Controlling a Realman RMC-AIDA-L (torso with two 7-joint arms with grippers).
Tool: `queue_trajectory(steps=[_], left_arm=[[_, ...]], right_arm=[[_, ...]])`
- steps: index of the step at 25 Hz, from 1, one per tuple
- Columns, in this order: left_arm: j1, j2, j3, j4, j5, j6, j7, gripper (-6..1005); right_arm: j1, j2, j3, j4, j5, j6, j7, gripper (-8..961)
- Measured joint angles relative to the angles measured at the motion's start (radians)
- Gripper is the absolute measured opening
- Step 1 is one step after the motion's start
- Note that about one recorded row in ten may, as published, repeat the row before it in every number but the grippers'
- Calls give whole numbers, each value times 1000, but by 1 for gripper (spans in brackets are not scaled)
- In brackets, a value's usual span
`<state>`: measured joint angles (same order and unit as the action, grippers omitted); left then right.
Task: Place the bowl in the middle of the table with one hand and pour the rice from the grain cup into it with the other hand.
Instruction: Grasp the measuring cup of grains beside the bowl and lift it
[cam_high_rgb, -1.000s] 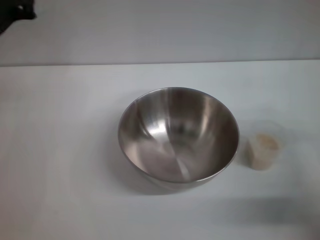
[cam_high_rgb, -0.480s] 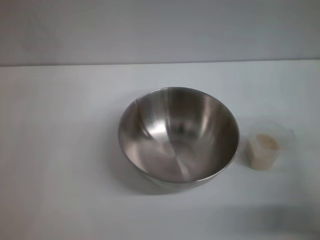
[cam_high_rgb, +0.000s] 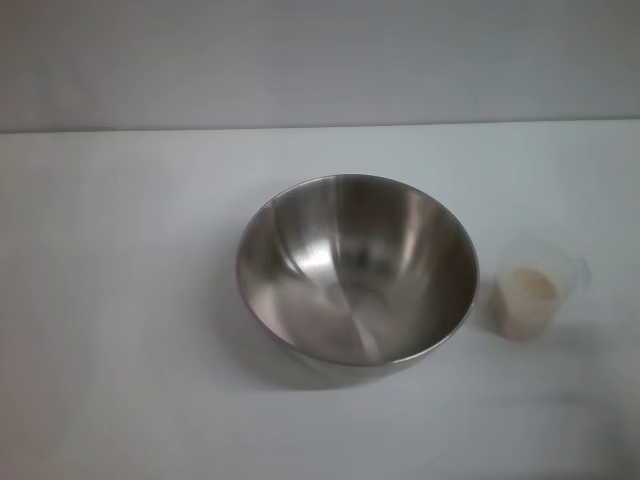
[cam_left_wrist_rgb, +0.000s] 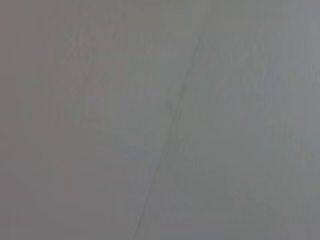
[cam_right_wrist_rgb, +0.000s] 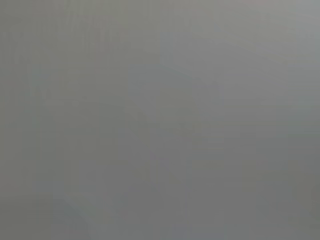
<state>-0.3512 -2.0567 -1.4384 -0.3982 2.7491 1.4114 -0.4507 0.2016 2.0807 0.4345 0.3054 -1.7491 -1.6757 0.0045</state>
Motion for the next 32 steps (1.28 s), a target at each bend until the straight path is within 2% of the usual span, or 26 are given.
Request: queue_trajectory(steps=[1, 9, 13, 15, 32], left_arm=[[-1, 1, 3, 12, 1, 0, -2, 328], [8, 5, -1, 20, 42, -7, -6, 482], [11, 6, -1, 21, 43, -8, -6, 559], [12, 6, -1, 22, 43, -8, -6, 762], [12, 5, -12, 23, 43, -16, 3, 762]], right_arm=[[-14, 0, -17, 10, 0, -2, -2, 529], [-119, 1, -108, 48, -1, -13, -10, 527], [-140, 2, -122, 64, 0, -5, -44, 527], [-148, 2, -133, 75, 2, 6, -72, 526], [-100, 2, -171, 49, 2, 223, -86, 524]])
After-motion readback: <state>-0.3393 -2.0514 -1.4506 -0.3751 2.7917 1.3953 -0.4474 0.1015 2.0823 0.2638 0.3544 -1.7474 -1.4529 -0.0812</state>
